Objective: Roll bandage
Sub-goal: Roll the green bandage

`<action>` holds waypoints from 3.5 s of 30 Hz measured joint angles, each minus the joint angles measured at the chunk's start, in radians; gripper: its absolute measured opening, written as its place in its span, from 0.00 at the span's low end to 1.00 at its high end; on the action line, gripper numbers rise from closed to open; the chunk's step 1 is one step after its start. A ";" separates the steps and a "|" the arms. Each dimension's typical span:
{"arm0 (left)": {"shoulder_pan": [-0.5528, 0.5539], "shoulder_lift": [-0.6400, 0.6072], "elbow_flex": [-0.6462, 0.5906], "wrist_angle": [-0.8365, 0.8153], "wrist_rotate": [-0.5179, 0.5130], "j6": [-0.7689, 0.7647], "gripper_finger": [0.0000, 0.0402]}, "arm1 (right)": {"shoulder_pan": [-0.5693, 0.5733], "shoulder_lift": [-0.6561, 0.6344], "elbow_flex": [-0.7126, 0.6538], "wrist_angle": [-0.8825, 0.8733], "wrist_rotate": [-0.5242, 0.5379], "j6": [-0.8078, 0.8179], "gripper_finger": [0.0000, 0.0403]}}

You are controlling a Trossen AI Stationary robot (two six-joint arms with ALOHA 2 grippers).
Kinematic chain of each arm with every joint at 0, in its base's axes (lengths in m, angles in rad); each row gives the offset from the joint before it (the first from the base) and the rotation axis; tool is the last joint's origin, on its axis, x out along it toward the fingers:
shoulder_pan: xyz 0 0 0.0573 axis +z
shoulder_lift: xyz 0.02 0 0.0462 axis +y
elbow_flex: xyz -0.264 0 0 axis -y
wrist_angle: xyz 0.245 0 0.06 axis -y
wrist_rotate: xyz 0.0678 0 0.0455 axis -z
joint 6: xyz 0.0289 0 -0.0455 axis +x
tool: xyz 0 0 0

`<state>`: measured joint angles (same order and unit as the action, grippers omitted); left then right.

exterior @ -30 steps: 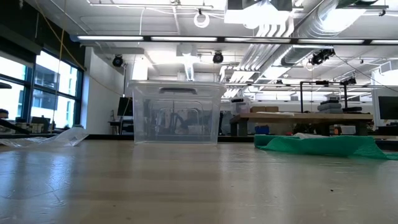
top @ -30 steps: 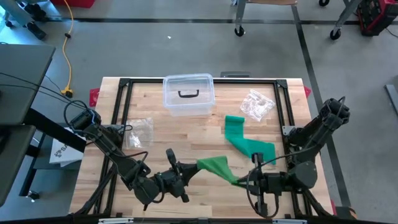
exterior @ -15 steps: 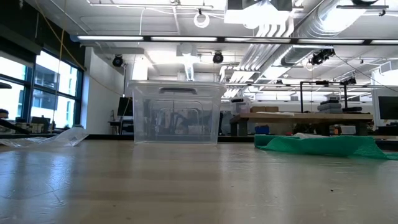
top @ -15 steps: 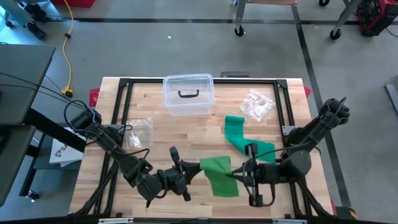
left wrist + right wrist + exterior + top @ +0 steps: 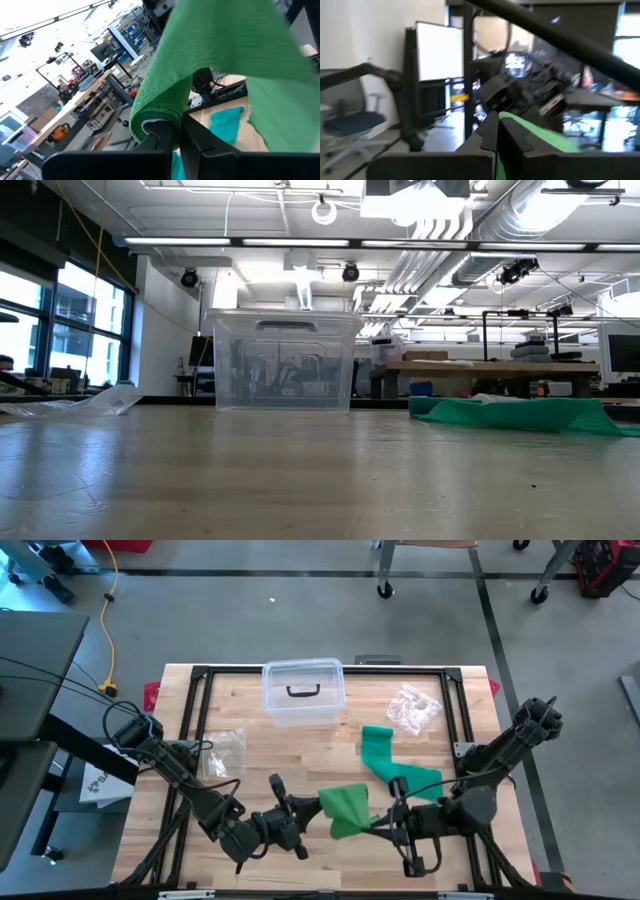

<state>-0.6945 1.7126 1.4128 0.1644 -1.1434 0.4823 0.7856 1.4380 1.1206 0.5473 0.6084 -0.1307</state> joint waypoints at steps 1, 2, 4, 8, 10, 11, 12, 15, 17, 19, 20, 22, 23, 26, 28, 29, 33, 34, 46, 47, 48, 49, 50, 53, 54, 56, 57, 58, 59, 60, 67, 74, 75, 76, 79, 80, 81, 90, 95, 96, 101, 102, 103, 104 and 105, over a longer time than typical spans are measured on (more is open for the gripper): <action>0.000 0.000 0.000 0.003 -0.001 0.000 0.01 | 0.000 0.000 -0.001 -0.008 -0.017 0.005 0.00; 0.000 0.000 0.000 0.007 -0.004 0.002 0.01 | 0.000 0.000 -0.003 -0.008 -0.031 0.009 0.00; 0.000 0.000 0.000 0.016 -0.007 0.012 0.01 | 0.002 0.000 -0.004 -0.010 -0.039 0.004 0.00; 0.000 0.000 0.000 0.011 0.051 0.017 0.01 | 0.001 0.000 -0.005 0.067 0.020 -0.058 0.00; 0.001 0.000 0.000 0.011 0.139 0.016 0.01 | -0.015 0.000 -0.005 0.119 0.062 -0.092 0.00; 0.001 0.000 0.000 0.012 0.172 0.016 0.01 | -0.026 0.000 -0.005 0.134 0.076 -0.101 0.00; 0.001 0.000 0.000 0.012 0.192 0.017 0.01 | -0.039 0.000 -0.005 0.144 0.085 -0.106 0.00; -0.007 0.001 0.000 -0.005 0.201 0.017 0.01 | -0.069 -0.008 -0.005 0.154 0.101 -0.106 0.00; -0.017 0.001 0.000 -0.015 0.201 0.017 0.01 | -0.076 -0.024 -0.005 0.158 0.127 -0.114 0.00; -0.029 0.001 0.000 -0.017 0.201 0.017 0.01 | -0.078 -0.046 -0.005 0.153 0.155 -0.125 0.00; -0.038 0.001 0.000 -0.016 0.201 0.018 0.01 | -0.077 -0.056 -0.005 0.150 0.165 -0.133 0.00; -0.054 0.001 0.000 -0.013 0.193 0.019 0.01 | -0.078 -0.075 -0.005 0.141 0.172 -0.137 0.00; -0.061 0.001 0.000 -0.010 0.181 0.024 0.01 | -0.077 -0.084 -0.005 0.137 0.173 -0.134 0.00; -0.080 0.001 0.000 0.000 0.149 0.045 0.01 | -0.074 -0.103 -0.005 0.115 0.172 -0.099 0.00; -0.088 0.001 0.000 0.007 0.144 0.045 0.01 | -0.073 -0.105 -0.005 0.095 0.155 -0.064 0.00; -0.089 0.001 0.000 0.012 0.145 0.046 0.01 | -0.073 -0.105 -0.006 0.084 0.136 -0.044 0.00; -0.076 0.002 0.000 0.017 0.178 0.043 0.01 | -0.097 -0.101 -0.006 0.080 0.022 0.031 0.00; -0.068 0.002 0.000 0.017 0.199 0.036 0.01 | -0.106 -0.100 -0.006 0.080 0.001 0.046 0.00; 0.010 0.059 0.000 0.037 0.045 0.007 0.01 | -0.118 -0.098 -0.006 0.064 -0.240 0.189 0.00; 0.012 0.059 0.000 0.038 0.033 0.012 0.01 | -0.109 -0.098 -0.006 0.062 -0.242 0.196 0.00; 0.014 0.059 0.000 0.041 0.029 0.018 0.01 | -0.101 -0.098 -0.006 0.063 -0.243 0.200 0.00; 0.016 0.059 0.001 0.045 0.027 0.028 0.01 | -0.094 -0.098 -0.006 0.064 -0.244 0.202 0.00; 0.018 0.059 0.001 0.046 0.027 0.039 0.01 | -0.086 -0.098 -0.006 0.065 -0.244 0.202 0.00; 0.027 0.059 0.001 0.044 0.023 0.060 0.01 | -0.071 -0.098 -0.006 0.067 -0.245 0.214 0.00; 0.029 0.059 0.001 0.044 0.018 0.061 0.01 | -0.071 -0.098 -0.006 0.070 -0.251 0.221 0.00; 0.034 0.059 0.001 0.044 0.017 0.062 0.01 | -0.070 -0.098 -0.006 0.073 -0.282 0.234 0.00; 0.036 0.059 0.001 0.044 0.016 0.067 0.01 | -0.071 -0.098 -0.006 0.075 -0.299 0.247 0.00; 0.038 0.059 0.001 0.044 0.014 0.073 0.01 | -0.071 -0.098 -0.006 0.075 -0.311 0.261 0.00; 0.040 0.059 0.001 0.045 0.008 0.080 0.01 | -0.072 -0.097 -0.006 0.077 -0.322 0.266 0.00; 0.043 0.059 0.001 0.045 -0.002 0.084 0.01 | -0.072 -0.097 -0.006 0.077 -0.325 0.271 0.00; 0.042 0.059 0.001 0.081 -0.072 0.144 0.01 | -0.069 -0.097 -0.006 -0.010 -0.332 0.265 0.00; 0.029 0.059 0.000 0.221 -0.130 0.290 0.01 | -0.069 -0.084 -0.006 -0.241 -0.337 0.288 0.00; 0.026 0.059 0.000 0.244 -0.130 0.311 0.01 | -0.067 -0.074 -0.006 -0.262 -0.337 0.288 0.00; 0.025 0.059 0.000 0.261 -0.130 0.327 0.01 | -0.066 -0.064 -0.006 -0.280 -0.336 0.288 0.00; 0.016 0.059 0.000 0.315 -0.125 0.373 0.01 | -0.064 -0.026 -0.006 -0.322 -0.313 0.267 0.00; 0.011 0.059 0.000 0.333 -0.122 0.389 0.01 | -0.064 -0.015 -0.006 -0.337 -0.296 0.258 0.00; 0.008 0.059 0.000 0.349 -0.115 0.403 0.01 | -0.064 -0.006 -0.006 -0.353 -0.270 0.249 0.00; -0.045 0.059 0.000 0.361 -0.073 0.420 0.01 | -0.057 -0.003 -0.006 -0.492 -0.101 0.251 0.10; -0.059 0.059 0.000 0.376 -0.040 0.420 0.01 | -0.036 -0.038 -0.006 -0.530 -0.051 0.247 0.26; -0.060 0.059 0.000 0.381 -0.030 0.420 0.01 | -0.028 -0.049 -0.006 -0.543 -0.036 0.240 0.29; -0.061 0.059 0.000 0.382 -0.017 0.420 0.01 | 0.015 -0.115 -0.005 -0.592 0.034 0.227 0.40; -0.060 0.059 0.000 0.382 -0.017 0.420 0.01 | 0.022 -0.121 -0.005 -0.593 0.049 0.224 0.41; -0.060 0.059 0.000 0.382 -0.017 0.420 0.01 | 0.029 -0.123 -0.005 -0.594 0.061 0.220 0.41; -0.059 0.059 0.000 0.382 -0.017 0.420 0.01 | 0.034 -0.123 -0.005 -0.593 0.070 0.220 0.41; -0.058 0.059 0.000 0.382 -0.017 0.419 0.01 | 0.037 -0.119 -0.005 -0.590 0.071 0.219 0.41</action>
<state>-0.7528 1.7718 1.4124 0.5461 -1.1601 0.9016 0.8226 1.3190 1.1156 -0.0432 0.6792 0.0888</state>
